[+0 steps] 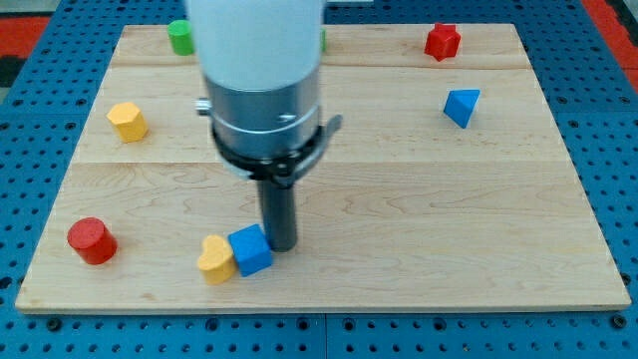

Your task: Move the yellow heart towards the red circle

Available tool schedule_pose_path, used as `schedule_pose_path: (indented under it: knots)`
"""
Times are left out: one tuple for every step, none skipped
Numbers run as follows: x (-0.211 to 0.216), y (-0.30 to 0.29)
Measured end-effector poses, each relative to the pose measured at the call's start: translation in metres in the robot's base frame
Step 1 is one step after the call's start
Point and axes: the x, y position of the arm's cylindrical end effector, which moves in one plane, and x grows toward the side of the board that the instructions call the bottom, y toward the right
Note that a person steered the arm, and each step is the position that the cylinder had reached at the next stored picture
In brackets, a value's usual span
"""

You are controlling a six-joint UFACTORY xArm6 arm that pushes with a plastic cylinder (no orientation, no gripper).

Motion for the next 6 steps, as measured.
schedule_pose_path:
  knots:
    - [0.000,-0.036]
    - [0.000,-0.061]
    - [0.000,-0.057]
    - [0.014,-0.016]
    - [0.058,-0.013]
    - [0.069,-0.023]
